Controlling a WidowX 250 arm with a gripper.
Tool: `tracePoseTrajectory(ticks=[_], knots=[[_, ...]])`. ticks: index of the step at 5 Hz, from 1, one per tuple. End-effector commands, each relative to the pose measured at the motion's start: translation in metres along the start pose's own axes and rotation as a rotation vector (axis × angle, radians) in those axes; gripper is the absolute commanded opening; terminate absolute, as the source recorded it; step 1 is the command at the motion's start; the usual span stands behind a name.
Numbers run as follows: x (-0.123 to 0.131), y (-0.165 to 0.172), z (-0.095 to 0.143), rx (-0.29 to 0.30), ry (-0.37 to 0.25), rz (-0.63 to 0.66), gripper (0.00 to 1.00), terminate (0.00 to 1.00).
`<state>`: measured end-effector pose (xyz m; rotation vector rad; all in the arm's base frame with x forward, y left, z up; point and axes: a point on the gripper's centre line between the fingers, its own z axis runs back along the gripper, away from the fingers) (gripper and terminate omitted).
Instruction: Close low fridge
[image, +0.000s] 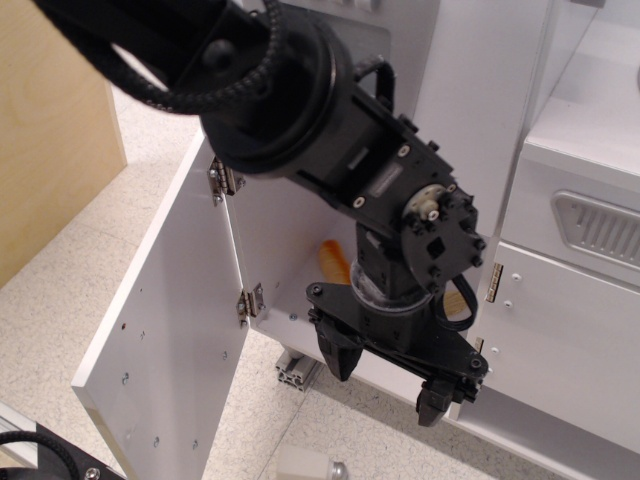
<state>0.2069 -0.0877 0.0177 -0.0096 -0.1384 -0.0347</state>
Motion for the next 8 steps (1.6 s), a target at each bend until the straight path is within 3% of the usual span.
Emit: tracePoseTrajectory(ticks=[1, 2, 4, 5, 7, 8], knots=[[0.000, 0.000, 0.000, 0.000, 0.000, 0.000, 1.00, 0.00], [0.011, 0.033, 0.016, 0.005, 0.057, -0.002, 1.00, 0.00], [0.022, 0.101, 0.038, 0.025, -0.023, 0.068, 1.00, 0.00], [0.029, 0.138, 0.046, 0.062, -0.047, 0.101, 1.00, 0.00], [0.038, 0.191, 0.043, 0.141, -0.090, 0.184, 1.00, 0.00], [0.040, 0.207, 0.027, 0.138, -0.044, 0.157, 1.00, 0.00]])
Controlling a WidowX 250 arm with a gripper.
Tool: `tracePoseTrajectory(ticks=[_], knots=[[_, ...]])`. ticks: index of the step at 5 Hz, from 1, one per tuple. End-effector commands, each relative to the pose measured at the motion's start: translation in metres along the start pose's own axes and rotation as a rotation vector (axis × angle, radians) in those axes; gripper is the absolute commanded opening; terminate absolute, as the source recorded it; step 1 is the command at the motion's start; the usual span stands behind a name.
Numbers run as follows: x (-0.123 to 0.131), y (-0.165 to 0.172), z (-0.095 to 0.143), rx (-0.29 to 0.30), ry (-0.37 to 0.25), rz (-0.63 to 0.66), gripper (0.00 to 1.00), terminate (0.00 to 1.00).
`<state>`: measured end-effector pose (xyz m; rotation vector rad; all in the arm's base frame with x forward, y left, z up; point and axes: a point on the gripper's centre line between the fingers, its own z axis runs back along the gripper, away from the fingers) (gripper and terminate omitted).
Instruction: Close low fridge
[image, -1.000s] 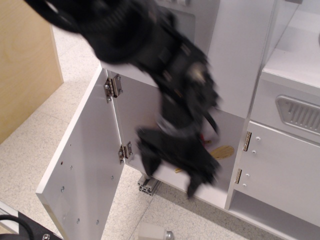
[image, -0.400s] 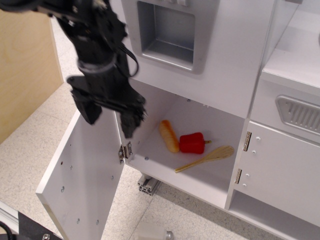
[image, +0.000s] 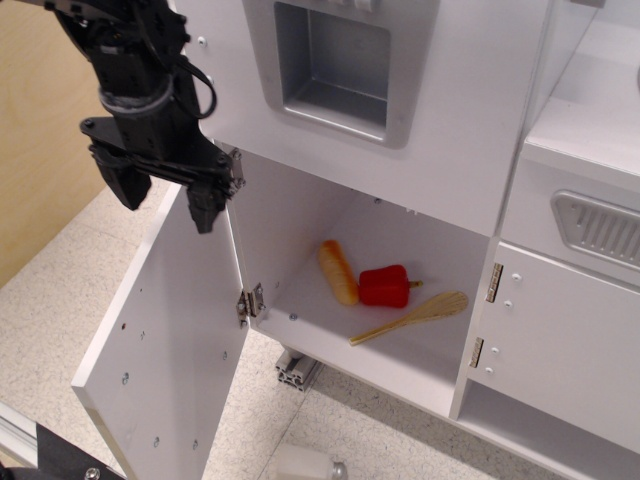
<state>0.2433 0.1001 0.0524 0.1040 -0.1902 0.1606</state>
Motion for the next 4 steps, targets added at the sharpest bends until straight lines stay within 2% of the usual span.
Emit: tracePoseTrajectory(ticks=[1, 3, 4], knots=[[0.001, 0.016, -0.023, 0.010, 0.020, -0.057, 1.00, 0.00], [-0.006, 0.000, -0.046, 0.004, 0.025, -0.023, 1.00, 0.00], [-0.016, -0.022, -0.046, -0.044, 0.097, -0.027, 1.00, 0.00]])
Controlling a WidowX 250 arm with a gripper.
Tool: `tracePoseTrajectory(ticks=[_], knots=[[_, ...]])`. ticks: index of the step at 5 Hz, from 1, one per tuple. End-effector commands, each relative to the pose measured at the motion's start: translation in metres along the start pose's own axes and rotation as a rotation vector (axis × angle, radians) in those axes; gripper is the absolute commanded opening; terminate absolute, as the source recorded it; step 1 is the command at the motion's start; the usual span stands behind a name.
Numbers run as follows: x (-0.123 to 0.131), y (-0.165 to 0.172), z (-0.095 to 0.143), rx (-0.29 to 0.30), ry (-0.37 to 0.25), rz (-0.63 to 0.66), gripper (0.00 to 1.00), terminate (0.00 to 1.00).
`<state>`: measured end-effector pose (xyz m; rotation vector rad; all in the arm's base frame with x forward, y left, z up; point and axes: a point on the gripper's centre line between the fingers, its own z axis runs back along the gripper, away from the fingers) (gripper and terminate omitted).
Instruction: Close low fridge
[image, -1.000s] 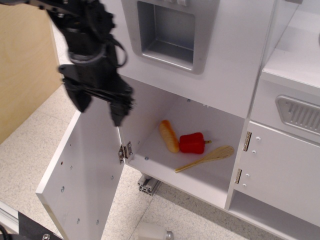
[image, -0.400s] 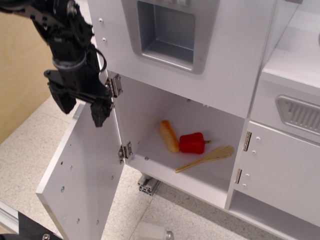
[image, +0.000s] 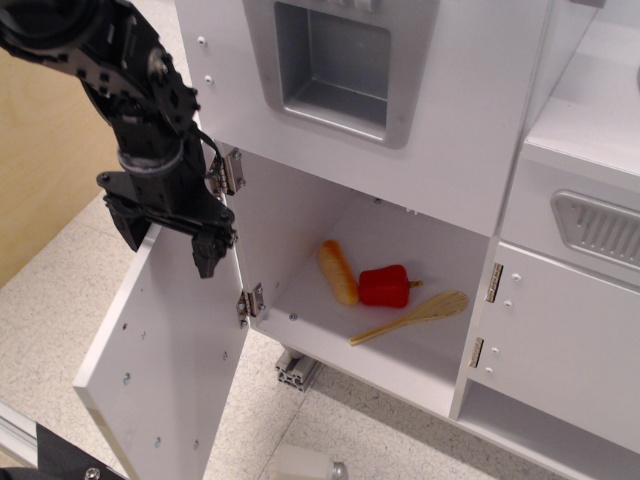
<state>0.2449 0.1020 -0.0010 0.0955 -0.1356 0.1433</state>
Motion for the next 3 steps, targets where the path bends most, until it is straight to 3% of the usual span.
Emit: tracePoseTrajectory(ticks=[1, 2, 3], knots=[[-0.009, -0.047, 0.013, -0.049, 0.084, 0.003, 1.00, 0.00], [-0.005, -0.067, 0.015, -0.069, 0.095, 0.006, 1.00, 0.00], [0.000, -0.084, 0.028, -0.103, 0.055, 0.021, 1.00, 0.00]])
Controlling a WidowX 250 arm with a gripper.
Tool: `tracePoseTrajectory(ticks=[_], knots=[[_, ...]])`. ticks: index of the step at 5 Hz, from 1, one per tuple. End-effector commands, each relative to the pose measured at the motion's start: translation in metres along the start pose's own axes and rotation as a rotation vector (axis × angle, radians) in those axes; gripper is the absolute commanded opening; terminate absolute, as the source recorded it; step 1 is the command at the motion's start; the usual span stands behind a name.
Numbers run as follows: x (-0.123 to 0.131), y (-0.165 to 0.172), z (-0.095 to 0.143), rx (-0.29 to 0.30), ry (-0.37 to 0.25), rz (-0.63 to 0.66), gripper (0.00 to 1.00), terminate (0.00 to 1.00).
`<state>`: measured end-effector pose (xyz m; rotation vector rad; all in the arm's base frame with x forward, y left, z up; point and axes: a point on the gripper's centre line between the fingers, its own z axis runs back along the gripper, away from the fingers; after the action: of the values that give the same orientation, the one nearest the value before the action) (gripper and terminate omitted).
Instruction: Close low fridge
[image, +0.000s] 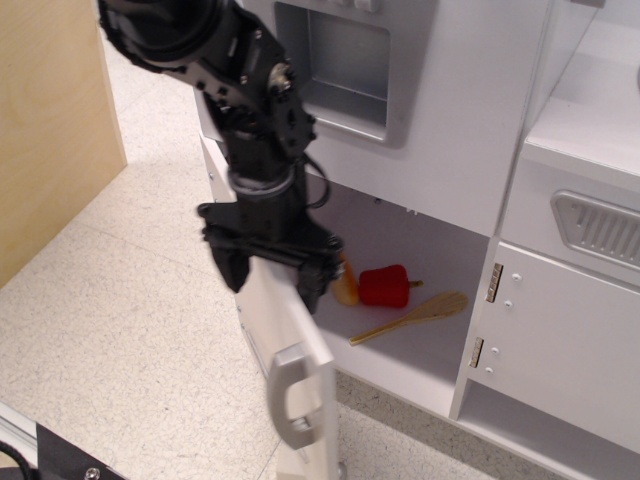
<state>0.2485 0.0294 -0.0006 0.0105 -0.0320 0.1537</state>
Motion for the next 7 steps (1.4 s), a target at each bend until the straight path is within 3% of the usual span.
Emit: tracePoseTrajectory(ticks=[1, 2, 3, 5, 6, 7], knots=[[0.001, -0.023, 0.039, -0.056, -0.094, -0.023, 1.00, 0.00], [-0.012, -0.013, 0.059, -0.103, -0.099, -0.080, 1.00, 0.00], [-0.023, 0.008, 0.060, -0.108, -0.084, -0.127, 1.00, 0.00], [-0.027, 0.046, 0.016, -0.068, -0.093, -0.180, 1.00, 0.00], [-0.030, 0.051, -0.004, -0.083, -0.090, -0.153, 1.00, 0.00], [-0.026, 0.047, -0.020, -0.098, -0.135, -0.166, 1.00, 0.00]])
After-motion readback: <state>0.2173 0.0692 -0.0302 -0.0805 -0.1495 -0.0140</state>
